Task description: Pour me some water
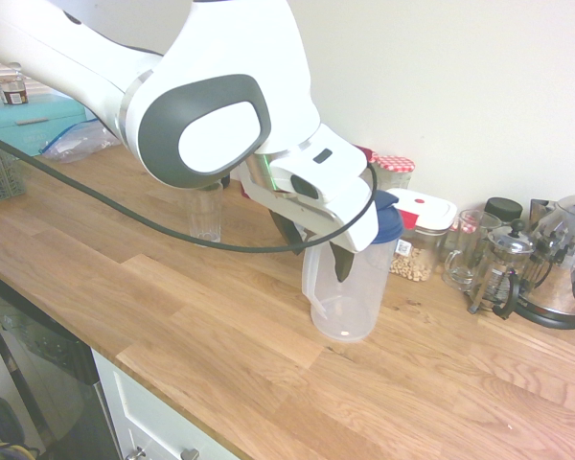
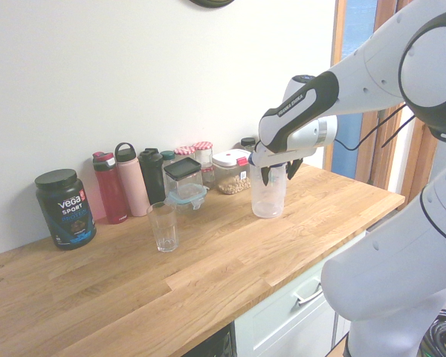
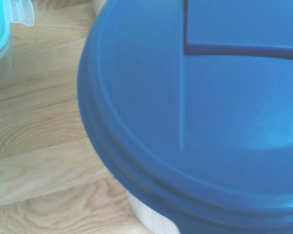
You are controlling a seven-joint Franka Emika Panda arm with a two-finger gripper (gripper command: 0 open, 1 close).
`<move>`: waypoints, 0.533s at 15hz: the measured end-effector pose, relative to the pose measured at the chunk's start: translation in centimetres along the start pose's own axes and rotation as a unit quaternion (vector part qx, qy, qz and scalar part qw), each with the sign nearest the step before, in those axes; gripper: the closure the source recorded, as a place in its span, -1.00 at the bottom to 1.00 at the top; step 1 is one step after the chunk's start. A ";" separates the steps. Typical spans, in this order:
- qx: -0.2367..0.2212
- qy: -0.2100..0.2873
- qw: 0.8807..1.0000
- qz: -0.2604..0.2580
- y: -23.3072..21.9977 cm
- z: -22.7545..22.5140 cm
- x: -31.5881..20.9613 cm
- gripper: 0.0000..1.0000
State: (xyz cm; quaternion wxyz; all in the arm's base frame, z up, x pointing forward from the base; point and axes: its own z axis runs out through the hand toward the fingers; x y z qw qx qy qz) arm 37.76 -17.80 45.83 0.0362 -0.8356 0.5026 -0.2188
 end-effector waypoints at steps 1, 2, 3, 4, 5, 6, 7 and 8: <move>0.000 0.000 1.000 -0.001 -0.1 0.1 0.0 1.00; 0.000 0.000 1.000 -0.002 -0.2 0.1 0.0 1.00; 0.000 0.000 1.000 -0.002 -0.2 0.1 -0.1 1.00; 0.000 0.000 1.000 -0.003 -0.3 0.1 -0.1 1.00; 0.000 0.000 1.000 -0.003 -0.3 0.1 -0.1 1.00; 0.000 0.000 1.000 -0.003 -0.3 0.1 -0.1 1.00; 0.000 0.000 1.000 -0.003 -0.3 0.1 -0.1 1.00; 0.000 0.000 1.000 -0.004 -0.3 0.1 -0.1 1.00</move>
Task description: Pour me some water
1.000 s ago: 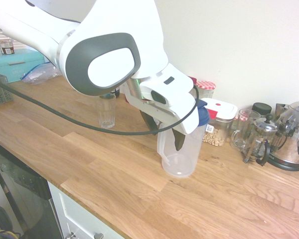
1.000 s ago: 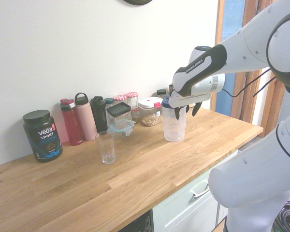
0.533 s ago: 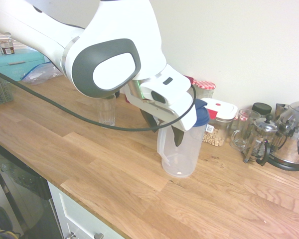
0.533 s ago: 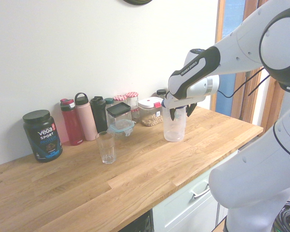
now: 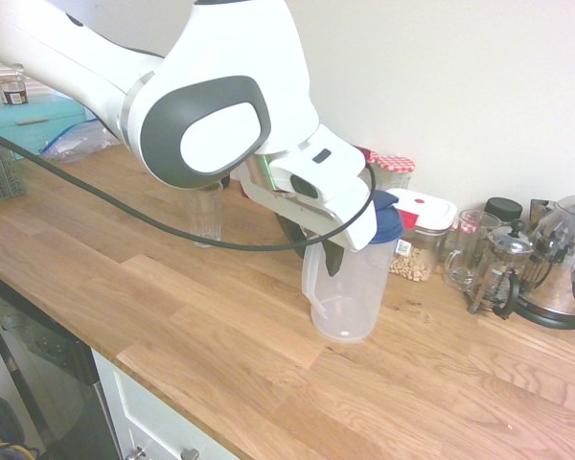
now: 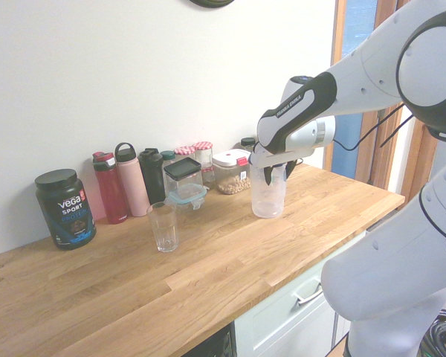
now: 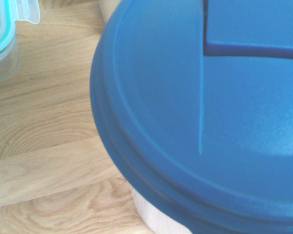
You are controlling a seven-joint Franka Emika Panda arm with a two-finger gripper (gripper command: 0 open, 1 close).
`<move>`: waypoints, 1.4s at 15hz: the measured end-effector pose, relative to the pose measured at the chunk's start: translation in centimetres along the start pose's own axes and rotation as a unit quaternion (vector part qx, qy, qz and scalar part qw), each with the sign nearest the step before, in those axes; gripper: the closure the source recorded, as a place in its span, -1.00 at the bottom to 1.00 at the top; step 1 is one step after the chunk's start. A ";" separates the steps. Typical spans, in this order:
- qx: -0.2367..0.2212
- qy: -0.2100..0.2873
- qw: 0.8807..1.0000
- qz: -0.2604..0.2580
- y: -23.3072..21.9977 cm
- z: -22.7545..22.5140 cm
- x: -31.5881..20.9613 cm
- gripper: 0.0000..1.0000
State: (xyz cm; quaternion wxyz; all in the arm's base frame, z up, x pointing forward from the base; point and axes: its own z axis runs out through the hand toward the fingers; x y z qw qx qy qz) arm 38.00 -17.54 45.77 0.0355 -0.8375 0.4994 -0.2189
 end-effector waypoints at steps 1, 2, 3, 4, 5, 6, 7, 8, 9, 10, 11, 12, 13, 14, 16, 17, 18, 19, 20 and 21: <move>0.000 0.000 1.000 -0.001 0.0 0.0 0.0 1.00; 0.000 0.000 1.000 -0.002 -0.1 0.0 -0.1 1.00; 0.000 0.000 1.000 -0.003 -0.2 0.0 -0.2 1.00; -0.001 0.000 1.000 -0.003 -0.2 0.1 -0.2 1.00; -0.001 -0.001 1.000 -0.003 -0.2 0.1 -0.2 1.00; -0.001 -0.001 1.000 -0.003 -0.2 0.2 -0.2 1.00; -0.001 -0.001 1.000 -0.003 -0.2 0.3 -0.2 1.00; -0.001 -0.001 1.000 -0.003 -0.2 0.3 -0.2 1.00; -0.001 0.000 1.000 -0.003 -0.2 0.3 -0.1 1.00; -0.001 -0.001 1.000 -0.003 -0.2 0.3 -0.1 1.00; -0.001 -0.001 1.000 -0.002 -0.1 0.3 -0.1 1.00; -0.002 -0.001 1.000 -0.002 0.0 0.2 0.0 1.00; -0.003 -0.002 1.000 -0.003 0.1 0.1 0.0 1.00; -0.005 -0.005 1.000 -0.006 0.4 -0.2 0.1 1.00; -0.003 -0.008 1.000 -0.018 1.3 -2.2 0.4 1.00; 0.002 -0.009 1.000 -0.027 2.0 -3.7 0.6 1.00; 0.009 -0.013 0.999 -0.039 2.8 -5.6 0.7 1.00; 0.015 -0.020 0.998 -0.059 3.6 -7.6 0.8 1.00; 0.022 -0.030 0.996 -0.085 4.2 -9.7 0.9 1.00; 0.028 -0.041 0.992 -0.115 4.6 -11.6 0.9 1.00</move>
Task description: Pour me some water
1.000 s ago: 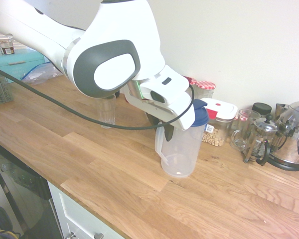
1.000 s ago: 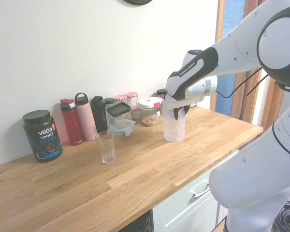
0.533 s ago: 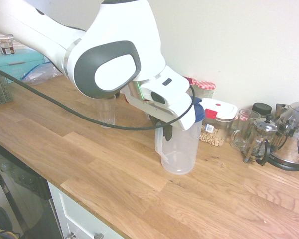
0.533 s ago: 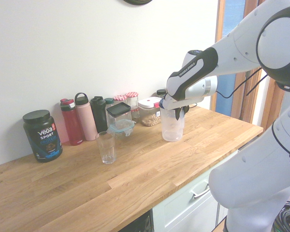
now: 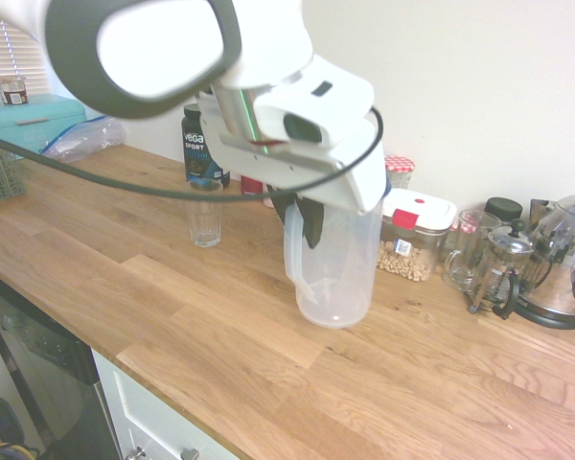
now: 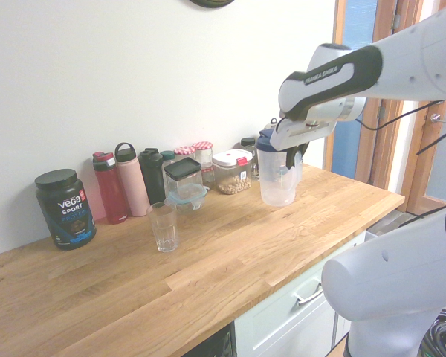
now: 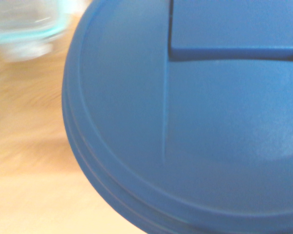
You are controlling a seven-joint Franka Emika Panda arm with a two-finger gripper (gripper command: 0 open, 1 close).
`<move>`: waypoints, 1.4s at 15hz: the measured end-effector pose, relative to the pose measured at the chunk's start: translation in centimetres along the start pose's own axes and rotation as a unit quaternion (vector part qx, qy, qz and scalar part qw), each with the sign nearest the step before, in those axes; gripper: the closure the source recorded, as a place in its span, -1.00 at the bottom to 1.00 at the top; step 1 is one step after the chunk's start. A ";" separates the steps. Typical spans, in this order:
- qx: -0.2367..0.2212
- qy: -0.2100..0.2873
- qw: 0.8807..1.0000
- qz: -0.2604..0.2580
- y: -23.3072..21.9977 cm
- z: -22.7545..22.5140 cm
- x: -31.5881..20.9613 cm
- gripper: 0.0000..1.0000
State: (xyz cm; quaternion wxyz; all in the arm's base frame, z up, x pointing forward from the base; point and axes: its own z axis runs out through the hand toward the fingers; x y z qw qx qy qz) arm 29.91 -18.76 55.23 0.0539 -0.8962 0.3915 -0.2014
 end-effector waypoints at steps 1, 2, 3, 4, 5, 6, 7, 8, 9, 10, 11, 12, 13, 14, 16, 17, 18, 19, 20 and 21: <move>0.005 -0.009 1.000 -0.028 -0.1 -1.4 -0.1 1.00; 0.012 -0.016 0.998 -0.057 -0.6 -2.4 0.1 1.00; 0.017 -0.020 0.996 -0.088 -1.6 -2.7 0.3 1.00; 0.020 -0.025 0.992 -0.119 -2.7 -2.5 0.6 1.00; 0.023 -0.035 0.988 -0.149 -3.7 -2.2 0.9 1.00; 0.027 -0.048 0.983 -0.177 -4.9 -2.2 1.3 1.00; 0.029 -0.059 0.976 -0.206 -6.2 -2.4 1.9 1.00; 0.031 -0.071 0.969 -0.235 -7.3 -2.6 2.2 1.00; 0.032 -0.081 0.961 -0.264 -8.2 -2.6 2.4 1.00; 0.031 -0.088 0.952 -0.293 -9.2 -2.2 2.2 1.00; 0.028 -0.094 0.942 -0.321 -10.7 -1.3 1.7 1.00; 0.022 -0.099 0.932 -0.348 -12.2 -0.3 1.2 1.00; 0.010 -0.102 0.921 -0.376 -13.9 0.9 0.5 1.00; -0.005 -0.103 0.909 -0.403 -15.5 2.1 -0.1 1.00; -0.038 -0.098 0.885 -0.453 -17.9 4.0 -1.1 1.00; -0.057 -0.094 0.872 -0.477 -19.0 4.8 -1.5 1.00; -0.074 -0.089 0.861 -0.495 -19.9 5.4 -1.7 1.00; -0.087 -0.084 0.851 -0.511 -20.9 5.7 -2.1 1.00; -0.096 -0.080 0.843 -0.524 -22.0 5.8 -2.6 1.00; -0.103 -0.076 0.836 -0.534 -23.0 5.9 -3.3 1.00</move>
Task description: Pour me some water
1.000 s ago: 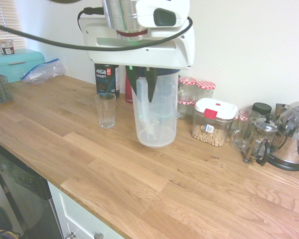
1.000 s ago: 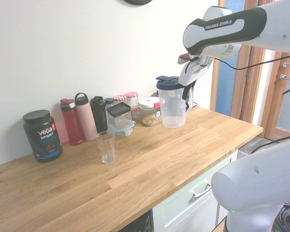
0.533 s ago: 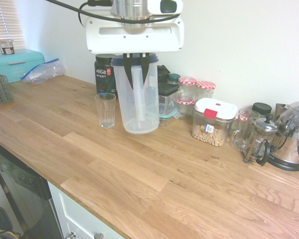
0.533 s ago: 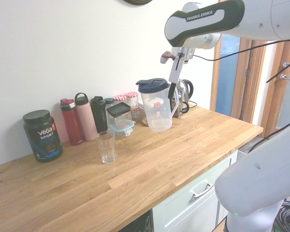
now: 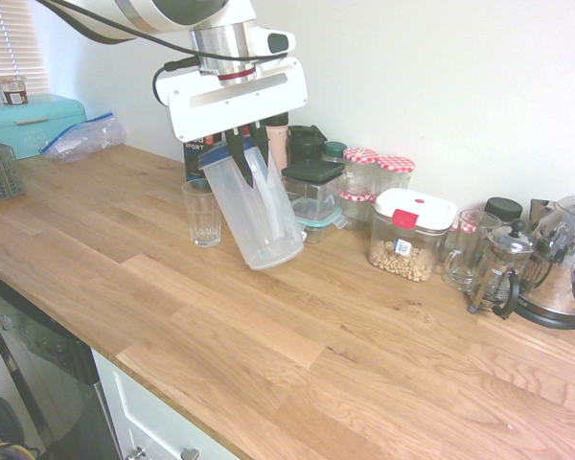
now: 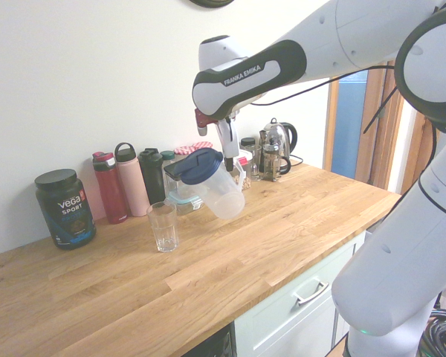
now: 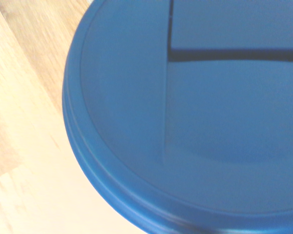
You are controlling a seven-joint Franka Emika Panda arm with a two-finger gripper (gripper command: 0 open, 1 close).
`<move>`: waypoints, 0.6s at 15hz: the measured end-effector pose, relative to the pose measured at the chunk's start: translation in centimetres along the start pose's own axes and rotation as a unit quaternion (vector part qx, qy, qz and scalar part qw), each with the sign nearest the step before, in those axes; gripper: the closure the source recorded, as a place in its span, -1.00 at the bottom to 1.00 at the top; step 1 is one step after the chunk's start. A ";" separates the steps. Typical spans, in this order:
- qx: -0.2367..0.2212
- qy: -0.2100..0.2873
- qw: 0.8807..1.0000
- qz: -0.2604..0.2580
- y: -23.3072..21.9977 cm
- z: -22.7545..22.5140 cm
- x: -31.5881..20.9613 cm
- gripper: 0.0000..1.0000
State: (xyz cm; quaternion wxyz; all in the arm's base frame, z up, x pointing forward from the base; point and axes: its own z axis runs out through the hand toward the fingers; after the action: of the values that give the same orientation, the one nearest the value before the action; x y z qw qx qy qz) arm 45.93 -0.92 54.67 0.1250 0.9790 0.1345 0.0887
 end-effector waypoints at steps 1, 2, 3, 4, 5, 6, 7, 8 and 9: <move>-0.009 0.000 1.000 -0.009 -1.2 -0.1 0.6 1.00; -0.020 -0.001 1.000 -0.017 -2.2 -0.2 1.1 1.00; -0.033 -0.003 0.999 -0.026 -2.9 -0.2 1.5 1.00; -0.049 -0.006 0.998 -0.036 -3.7 0.0 2.0 1.00; -0.064 -0.011 0.997 -0.047 -4.2 0.2 2.5 1.00; -0.074 -0.017 0.996 -0.057 -4.6 0.2 3.0 1.00; -0.081 -0.025 0.994 -0.065 -5.1 0.2 3.5 1.00; -0.086 -0.035 0.993 -0.072 -5.4 0.1 4.0 1.00; -0.094 -0.048 0.991 -0.080 -5.8 -0.1 4.5 1.00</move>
State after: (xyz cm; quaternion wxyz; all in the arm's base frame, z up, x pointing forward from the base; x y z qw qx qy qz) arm 48.78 5.79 53.82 0.2297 0.9521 0.1972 0.0432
